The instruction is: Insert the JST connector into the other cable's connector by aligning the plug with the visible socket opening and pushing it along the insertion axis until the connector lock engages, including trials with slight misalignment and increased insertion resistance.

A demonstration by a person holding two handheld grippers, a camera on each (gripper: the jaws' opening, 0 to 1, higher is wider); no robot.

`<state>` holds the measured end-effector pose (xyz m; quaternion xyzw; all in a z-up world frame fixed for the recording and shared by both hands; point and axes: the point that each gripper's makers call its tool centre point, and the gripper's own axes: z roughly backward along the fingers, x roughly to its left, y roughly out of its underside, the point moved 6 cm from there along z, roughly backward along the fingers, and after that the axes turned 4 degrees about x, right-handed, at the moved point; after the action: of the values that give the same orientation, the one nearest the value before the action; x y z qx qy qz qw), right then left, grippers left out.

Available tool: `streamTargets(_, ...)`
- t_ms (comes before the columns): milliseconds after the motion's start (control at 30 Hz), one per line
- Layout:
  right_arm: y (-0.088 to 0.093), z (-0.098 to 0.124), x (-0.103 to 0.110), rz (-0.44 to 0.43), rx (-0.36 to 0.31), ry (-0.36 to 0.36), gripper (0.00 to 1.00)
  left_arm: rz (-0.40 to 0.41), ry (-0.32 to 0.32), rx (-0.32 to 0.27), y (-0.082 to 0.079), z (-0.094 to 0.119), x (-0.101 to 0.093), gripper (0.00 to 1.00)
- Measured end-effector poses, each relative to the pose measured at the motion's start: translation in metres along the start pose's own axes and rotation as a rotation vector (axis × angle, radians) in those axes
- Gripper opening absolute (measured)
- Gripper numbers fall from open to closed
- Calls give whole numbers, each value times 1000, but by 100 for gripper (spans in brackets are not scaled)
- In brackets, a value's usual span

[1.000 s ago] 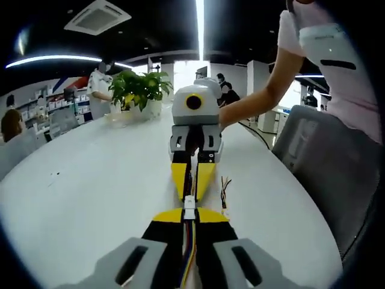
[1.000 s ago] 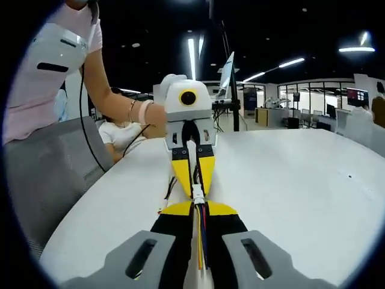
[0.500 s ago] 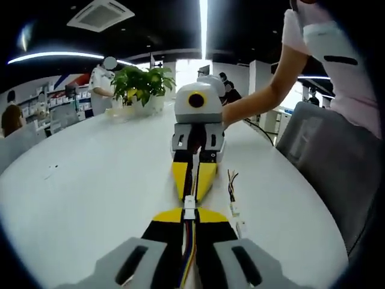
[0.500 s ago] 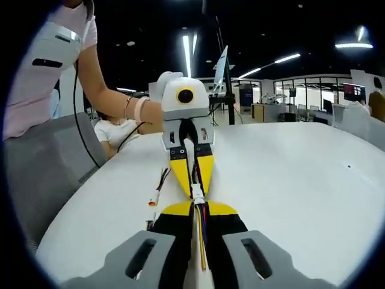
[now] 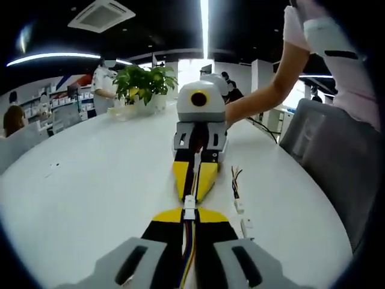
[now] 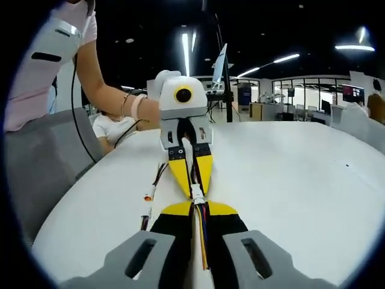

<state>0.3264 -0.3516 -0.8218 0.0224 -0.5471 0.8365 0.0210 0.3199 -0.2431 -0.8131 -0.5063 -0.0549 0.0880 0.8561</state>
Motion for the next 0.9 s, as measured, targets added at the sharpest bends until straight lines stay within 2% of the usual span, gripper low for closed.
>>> streamTargets(467, 3, 0, -1, -14, 13, 14, 4, 0, -15, 15, 2, -3, 0, 1)
streamTargets(700, 3, -1, 1, 45, 32, 29, 5, -16, -24, 22, 0, -3, -1, 1)
streamTargets(900, 2, -1, 0, 65, 34, 43, 11, -27, -38, 40, 0, -1, -1, 4)
